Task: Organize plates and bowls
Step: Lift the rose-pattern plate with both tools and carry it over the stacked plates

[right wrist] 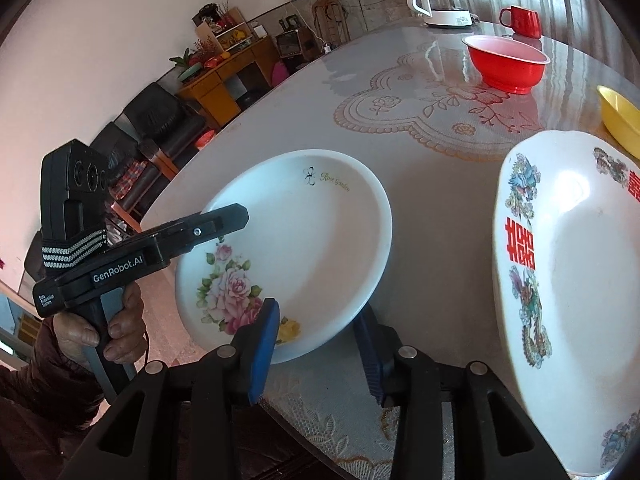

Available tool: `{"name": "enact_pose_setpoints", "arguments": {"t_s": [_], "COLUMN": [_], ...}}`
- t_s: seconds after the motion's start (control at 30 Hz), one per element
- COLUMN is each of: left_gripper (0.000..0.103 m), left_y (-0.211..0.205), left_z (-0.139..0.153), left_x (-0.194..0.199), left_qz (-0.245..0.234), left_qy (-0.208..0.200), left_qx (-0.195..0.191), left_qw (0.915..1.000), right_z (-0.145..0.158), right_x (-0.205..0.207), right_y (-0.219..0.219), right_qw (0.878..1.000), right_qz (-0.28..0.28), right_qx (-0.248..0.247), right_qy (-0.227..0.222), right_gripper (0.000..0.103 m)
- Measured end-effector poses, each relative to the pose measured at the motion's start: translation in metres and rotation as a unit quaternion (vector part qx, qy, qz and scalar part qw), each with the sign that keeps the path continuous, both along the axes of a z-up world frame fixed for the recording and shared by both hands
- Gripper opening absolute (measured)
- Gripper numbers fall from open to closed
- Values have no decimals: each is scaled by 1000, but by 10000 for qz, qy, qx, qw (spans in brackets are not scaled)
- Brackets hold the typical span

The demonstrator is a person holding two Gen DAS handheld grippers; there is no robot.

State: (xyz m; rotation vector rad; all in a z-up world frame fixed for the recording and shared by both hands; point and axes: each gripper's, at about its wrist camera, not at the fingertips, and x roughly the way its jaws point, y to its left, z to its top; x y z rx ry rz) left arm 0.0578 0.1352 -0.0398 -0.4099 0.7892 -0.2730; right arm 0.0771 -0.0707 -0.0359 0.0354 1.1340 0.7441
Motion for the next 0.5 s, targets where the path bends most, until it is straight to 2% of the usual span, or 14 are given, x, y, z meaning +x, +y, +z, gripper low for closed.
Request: {"name": "enact_pose_setpoints", "arguments": {"t_s": [0.27, 0.5], "left_gripper": [34, 34], "left_y": [7, 4], "left_z": [10, 16], "left_x": [-5, -4], "left_qz": [-64, -126], "left_qy": [-258, -330], "left_qx": [-310, -349], "left_qw": [9992, 9988], "right_z": [4, 11], "right_x": [3, 0], "right_y": [-7, -16], "right_qw": [9996, 9986], "right_qz": [-174, -291], "right_qx": [208, 414], "right_qy": [-49, -140], "right_gripper": [33, 32]}}
